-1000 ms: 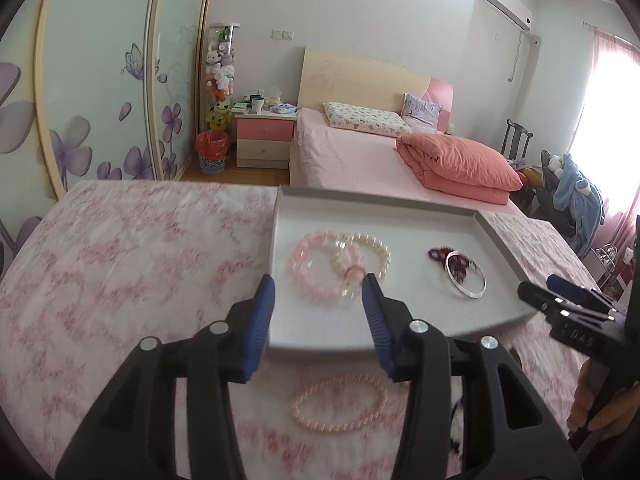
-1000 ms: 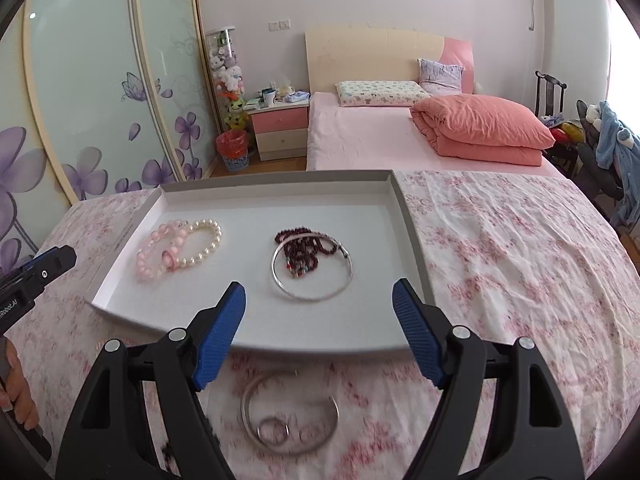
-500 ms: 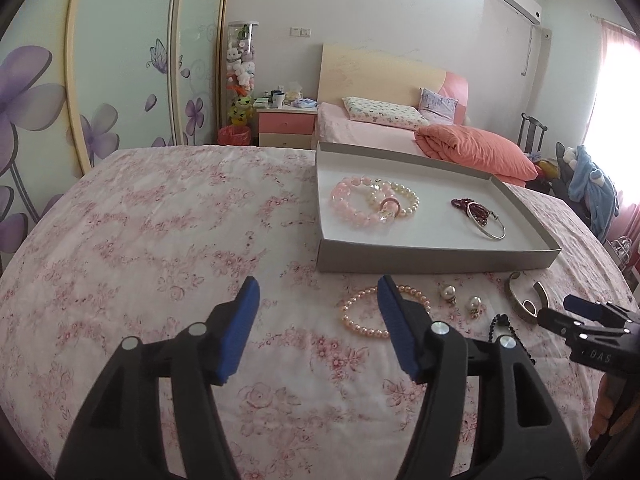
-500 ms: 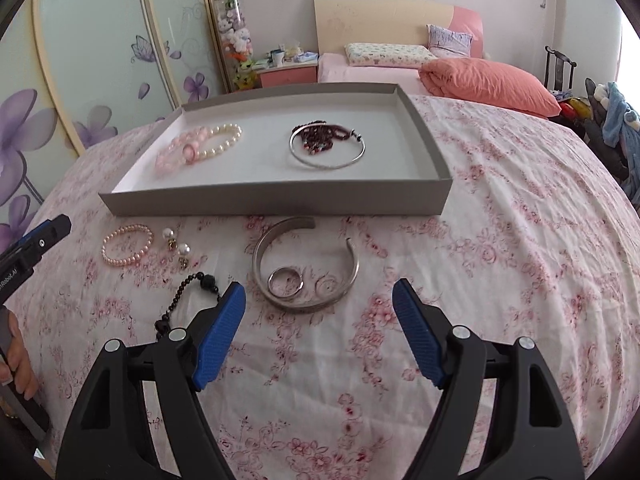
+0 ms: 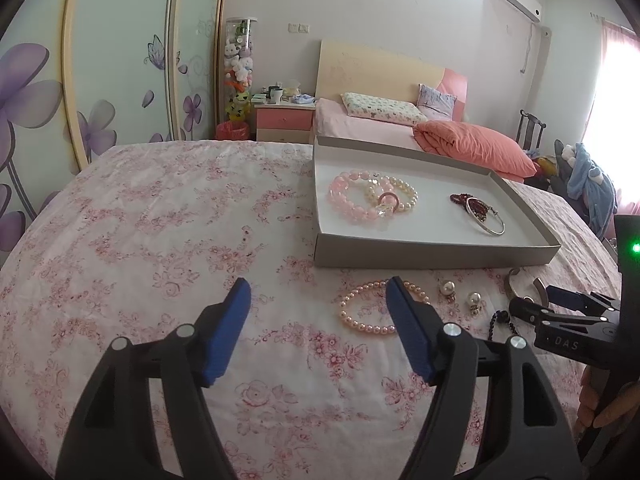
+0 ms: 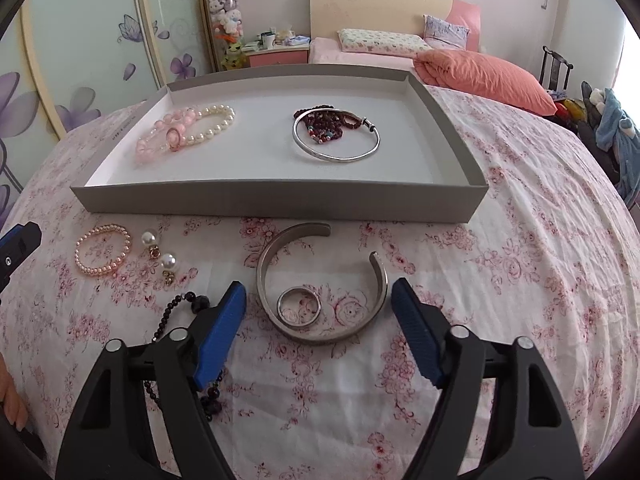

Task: Organize jewelry
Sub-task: 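Withdraw both tools from the tray toward the remaining jewelry, then grasp the pink pearl bracelet with the left tool while the right tool grasps the silver cuff bangle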

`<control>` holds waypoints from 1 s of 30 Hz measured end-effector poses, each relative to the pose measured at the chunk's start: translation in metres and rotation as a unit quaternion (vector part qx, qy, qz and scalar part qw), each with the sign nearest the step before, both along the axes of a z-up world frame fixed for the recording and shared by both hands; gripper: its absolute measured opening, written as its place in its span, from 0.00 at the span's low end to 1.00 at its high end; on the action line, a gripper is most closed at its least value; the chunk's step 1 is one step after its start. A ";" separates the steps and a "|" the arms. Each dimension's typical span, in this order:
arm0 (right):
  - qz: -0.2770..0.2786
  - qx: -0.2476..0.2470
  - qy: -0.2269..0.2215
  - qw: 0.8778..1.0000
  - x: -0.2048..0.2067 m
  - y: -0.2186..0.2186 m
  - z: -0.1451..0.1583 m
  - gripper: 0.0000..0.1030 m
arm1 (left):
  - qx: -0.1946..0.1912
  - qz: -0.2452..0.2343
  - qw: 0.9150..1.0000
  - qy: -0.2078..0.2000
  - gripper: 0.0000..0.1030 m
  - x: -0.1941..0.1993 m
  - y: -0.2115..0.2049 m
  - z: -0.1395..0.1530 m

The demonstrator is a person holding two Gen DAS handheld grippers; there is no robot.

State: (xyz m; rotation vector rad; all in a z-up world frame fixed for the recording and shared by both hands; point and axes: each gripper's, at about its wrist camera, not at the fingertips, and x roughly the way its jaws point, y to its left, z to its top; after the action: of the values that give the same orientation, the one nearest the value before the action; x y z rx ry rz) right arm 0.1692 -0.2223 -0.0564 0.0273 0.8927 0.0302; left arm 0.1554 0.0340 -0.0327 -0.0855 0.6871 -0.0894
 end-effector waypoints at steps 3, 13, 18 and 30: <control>0.005 0.002 0.000 1.000 0.000 -0.003 0.000 0.64 | 0.001 0.000 1.000 0.001 0.69 0.000 -0.001 0.000; -0.007 0.016 -0.009 1.000 -0.005 -0.024 0.003 0.63 | 0.019 -0.017 0.999 0.024 0.70 0.004 -0.012 -0.006; -0.002 0.009 -0.004 1.000 -0.005 -0.023 0.002 0.63 | 0.035 -0.019 0.998 0.055 0.70 0.014 -0.022 -0.015; 0.004 0.014 -0.002 1.000 -0.004 -0.024 0.001 0.63 | 0.050 -0.013 0.993 0.104 0.45 0.037 -0.029 -0.031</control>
State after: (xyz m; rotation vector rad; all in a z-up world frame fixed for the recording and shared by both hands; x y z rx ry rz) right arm 0.1647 -0.2466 -0.0556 0.0496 0.8889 0.0507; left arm 0.1923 0.0047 -0.0640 0.0099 0.9001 -0.0716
